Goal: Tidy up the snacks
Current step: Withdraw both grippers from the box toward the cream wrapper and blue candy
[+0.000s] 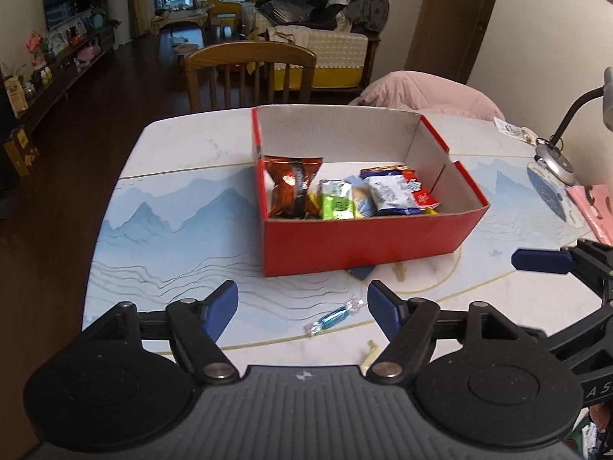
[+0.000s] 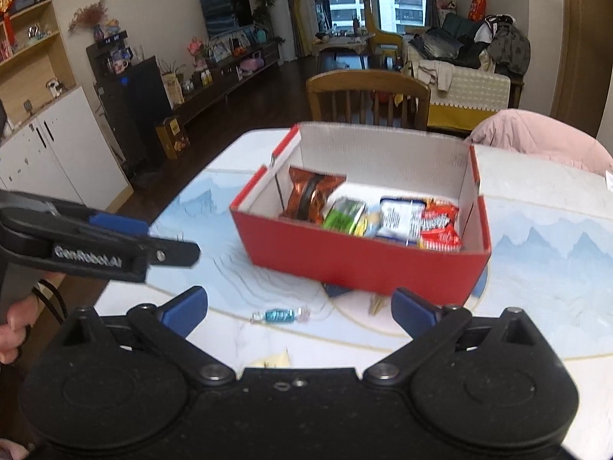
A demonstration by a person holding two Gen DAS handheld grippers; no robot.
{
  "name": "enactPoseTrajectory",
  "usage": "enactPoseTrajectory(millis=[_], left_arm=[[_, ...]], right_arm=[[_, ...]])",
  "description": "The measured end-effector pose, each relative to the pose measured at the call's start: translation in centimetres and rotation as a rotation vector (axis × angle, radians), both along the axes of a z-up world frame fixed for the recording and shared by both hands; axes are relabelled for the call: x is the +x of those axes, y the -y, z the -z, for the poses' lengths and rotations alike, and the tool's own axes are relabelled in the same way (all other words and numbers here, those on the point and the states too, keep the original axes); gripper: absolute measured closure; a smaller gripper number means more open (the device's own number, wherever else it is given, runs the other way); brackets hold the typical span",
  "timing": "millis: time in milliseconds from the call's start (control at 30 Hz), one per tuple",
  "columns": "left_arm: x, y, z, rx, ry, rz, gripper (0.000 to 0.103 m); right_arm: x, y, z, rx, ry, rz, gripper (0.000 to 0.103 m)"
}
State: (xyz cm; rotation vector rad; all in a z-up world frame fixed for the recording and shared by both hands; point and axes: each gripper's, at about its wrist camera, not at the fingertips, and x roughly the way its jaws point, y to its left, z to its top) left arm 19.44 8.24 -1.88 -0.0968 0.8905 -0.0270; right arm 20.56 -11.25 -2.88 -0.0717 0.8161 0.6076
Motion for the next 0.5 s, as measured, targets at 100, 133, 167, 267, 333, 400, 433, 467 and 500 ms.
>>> enactPoseTrajectory(millis=[100,133,167,267,333,400,433,467,500], left_arm=[[-0.7,-0.5,1.2,-0.029,-0.021,-0.016,0.026],[-0.9,-0.7,1.7,-0.038,-0.029,-0.022,0.025],[-1.0,-0.8,2.2,-0.038,-0.038,-0.028,0.025],[-1.4,-1.0,4.1,-0.024,-0.08,-0.038,0.025],[-1.6,-1.2,5.1,-0.022,-0.102,-0.039,0.025],[-1.8,-1.4,6.0,-0.016,-0.118,-0.044,0.025],[-1.8,-1.4,6.4,-0.015,-0.127,-0.045,0.025],[-1.8,-1.4,6.7,-0.013,-0.134,-0.043,0.025],[-1.7,-1.4,7.0,-0.01,-0.143,-0.041,0.025]], right_arm=[[-0.6,-0.5,1.7,-0.018,-0.031,-0.02,0.0],[-0.8,-0.7,2.3,-0.026,-0.042,-0.029,0.0],[-0.9,-1.0,3.1,-0.035,-0.059,-0.041,0.0],[-1.2,-1.8,5.5,-0.059,-0.123,-0.091,0.001],[-1.5,-2.6,7.0,-0.095,-0.142,-0.116,0.001],[-1.8,-3.3,8.3,-0.128,-0.155,-0.14,0.003],[-2.0,-3.6,8.7,-0.142,-0.158,-0.15,0.004],[-2.1,-3.9,9.1,-0.155,-0.159,-0.161,0.006],[-2.2,-4.2,9.4,-0.167,-0.158,-0.175,0.008]])
